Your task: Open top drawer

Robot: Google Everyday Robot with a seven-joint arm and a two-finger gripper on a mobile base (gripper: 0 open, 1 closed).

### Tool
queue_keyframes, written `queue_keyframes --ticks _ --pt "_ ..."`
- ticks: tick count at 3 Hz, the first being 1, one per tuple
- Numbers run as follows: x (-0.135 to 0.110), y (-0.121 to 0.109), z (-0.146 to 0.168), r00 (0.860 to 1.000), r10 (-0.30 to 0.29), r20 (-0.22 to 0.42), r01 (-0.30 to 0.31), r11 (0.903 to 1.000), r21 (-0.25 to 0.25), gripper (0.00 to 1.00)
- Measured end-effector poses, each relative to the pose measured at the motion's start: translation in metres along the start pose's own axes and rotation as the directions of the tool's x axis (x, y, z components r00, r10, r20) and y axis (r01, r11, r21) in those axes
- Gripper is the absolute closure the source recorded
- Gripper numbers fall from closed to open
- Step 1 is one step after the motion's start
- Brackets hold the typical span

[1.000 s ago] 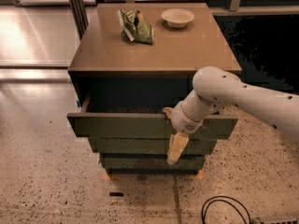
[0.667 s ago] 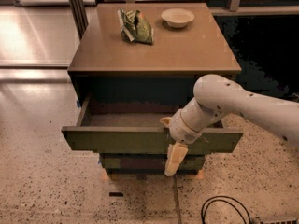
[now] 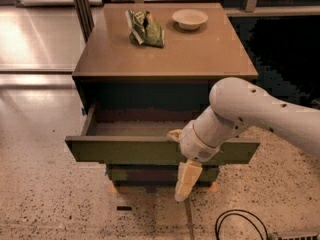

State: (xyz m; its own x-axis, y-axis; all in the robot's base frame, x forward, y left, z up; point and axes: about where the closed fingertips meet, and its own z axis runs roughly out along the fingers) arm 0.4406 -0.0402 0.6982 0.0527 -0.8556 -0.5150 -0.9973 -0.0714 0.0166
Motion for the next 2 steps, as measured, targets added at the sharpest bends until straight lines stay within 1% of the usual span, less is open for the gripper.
queue_keyframes --ticks 1,2 --pt "0.000 0.000 0.000 1.000 0.000 0.000 0.000 1.0000 0.000 0.00" --pt "0.032 -0.025 0.021 0.999 0.046 -0.008 -0.046 0.9984 -0.031 0.00"
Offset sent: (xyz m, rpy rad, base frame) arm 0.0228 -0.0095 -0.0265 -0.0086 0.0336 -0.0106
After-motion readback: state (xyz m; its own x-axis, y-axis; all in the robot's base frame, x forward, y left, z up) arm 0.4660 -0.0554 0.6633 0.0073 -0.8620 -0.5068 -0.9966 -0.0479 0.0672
